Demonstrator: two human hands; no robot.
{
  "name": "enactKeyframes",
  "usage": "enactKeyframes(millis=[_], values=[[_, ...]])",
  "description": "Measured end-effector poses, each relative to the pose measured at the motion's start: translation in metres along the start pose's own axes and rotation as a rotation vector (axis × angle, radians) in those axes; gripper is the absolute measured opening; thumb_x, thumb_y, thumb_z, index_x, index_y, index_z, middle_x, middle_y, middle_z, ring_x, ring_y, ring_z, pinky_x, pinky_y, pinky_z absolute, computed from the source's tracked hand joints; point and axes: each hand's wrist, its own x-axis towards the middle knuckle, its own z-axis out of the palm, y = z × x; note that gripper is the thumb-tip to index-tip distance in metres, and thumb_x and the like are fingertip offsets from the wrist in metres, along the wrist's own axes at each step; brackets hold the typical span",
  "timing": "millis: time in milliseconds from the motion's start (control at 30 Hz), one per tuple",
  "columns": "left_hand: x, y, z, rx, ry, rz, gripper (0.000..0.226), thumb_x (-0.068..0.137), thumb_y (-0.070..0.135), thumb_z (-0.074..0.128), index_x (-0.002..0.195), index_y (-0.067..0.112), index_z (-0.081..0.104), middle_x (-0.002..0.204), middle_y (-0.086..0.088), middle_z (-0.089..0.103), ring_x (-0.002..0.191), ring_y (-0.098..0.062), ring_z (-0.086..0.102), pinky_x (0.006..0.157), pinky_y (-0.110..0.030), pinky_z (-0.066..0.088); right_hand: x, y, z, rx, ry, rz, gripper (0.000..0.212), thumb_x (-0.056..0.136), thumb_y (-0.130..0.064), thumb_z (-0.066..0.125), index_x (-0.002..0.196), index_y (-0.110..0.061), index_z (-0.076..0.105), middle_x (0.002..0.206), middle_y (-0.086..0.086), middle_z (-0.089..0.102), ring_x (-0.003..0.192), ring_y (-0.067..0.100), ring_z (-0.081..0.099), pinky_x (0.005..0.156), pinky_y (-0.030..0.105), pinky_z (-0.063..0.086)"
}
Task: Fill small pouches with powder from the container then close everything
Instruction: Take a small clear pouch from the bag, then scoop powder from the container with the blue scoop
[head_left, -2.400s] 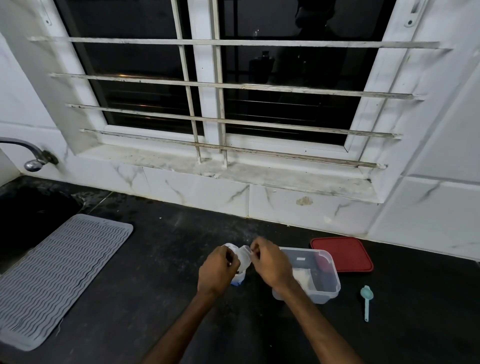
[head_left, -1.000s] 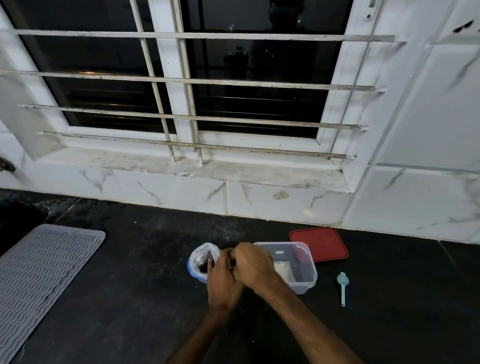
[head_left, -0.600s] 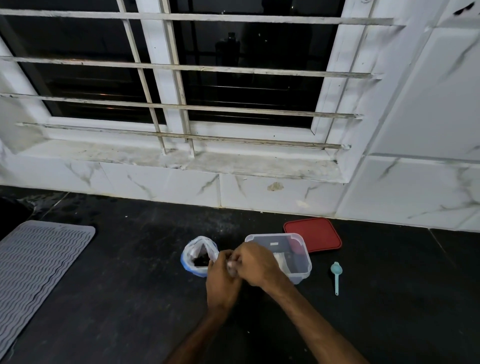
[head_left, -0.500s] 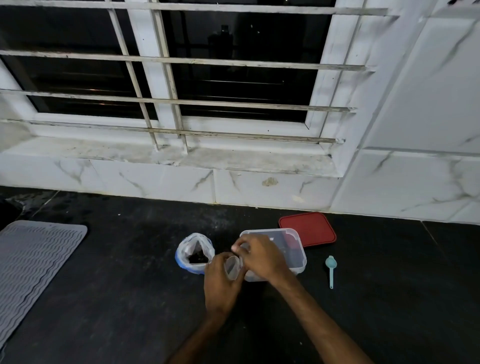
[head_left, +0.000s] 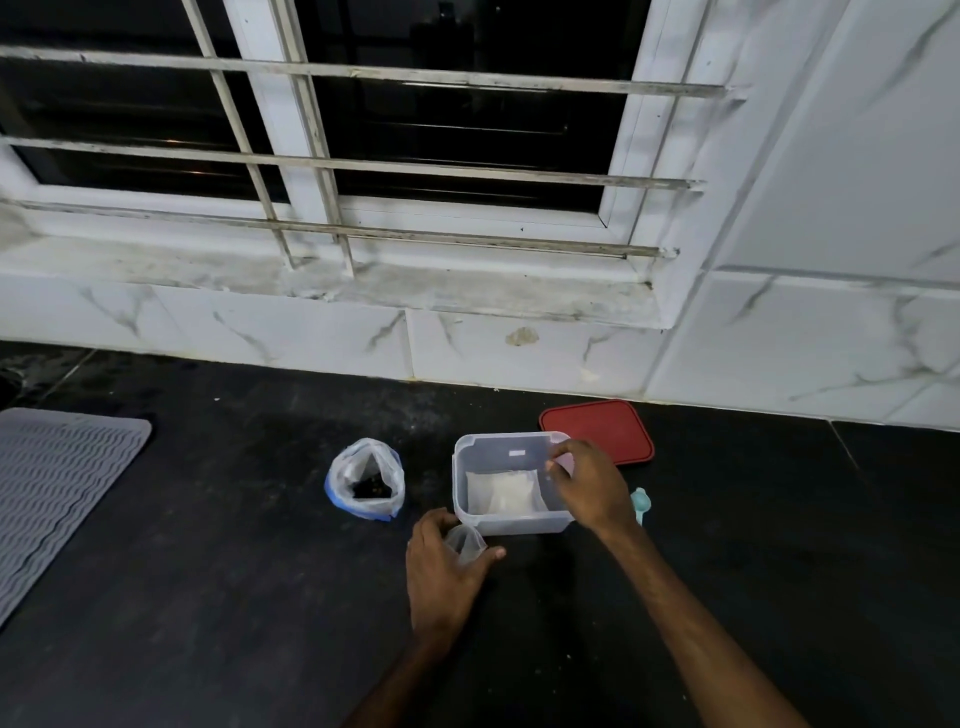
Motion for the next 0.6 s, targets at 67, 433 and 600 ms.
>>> enactKeyframes(millis=[67,433,600], values=[[-0.002,0.002,0.0,-0.012,-0.004,-0.025,0.083,0.05,0.059,0.083,0.118,0.037,0.042,0.114,0.018,0.046,0.109,-0.006,0.05,0.098,-0.037,0.05,0.003,0.007,-0.001,0.007,0.046,-0.013,0.02,0.092,-0.026,0.062,0.111,-0.018,0.065,0.113,-0.001,0.063,0.105,0.018,0.058,0.082,0.03,0.047],[-0.003,0.007,-0.02,0.06,0.046,0.219,0.075,0.079,0.065,0.055,0.14,0.024,0.037,0.146,0.002,0.041,0.132,-0.014,0.04,0.108,-0.045,0.041,0.011,0.088,-0.022,-0.117,0.18,0.353,0.031,0.092,-0.031,0.062,0.109,-0.005,0.059,0.113,0.016,0.06,0.108,0.035,0.055,0.085,0.042,0.048],[0.015,0.017,-0.028,0.213,0.055,0.321,0.068,0.085,0.067,0.049,0.137,0.023,0.042,0.15,0.003,0.037,0.139,-0.014,0.034,0.113,-0.048,0.036,-0.004,0.124,-0.007,-0.301,-0.049,0.482,0.056,0.085,-0.046,0.067,0.118,-0.005,0.048,0.124,0.017,0.056,0.116,0.036,0.054,0.09,0.041,0.047]])
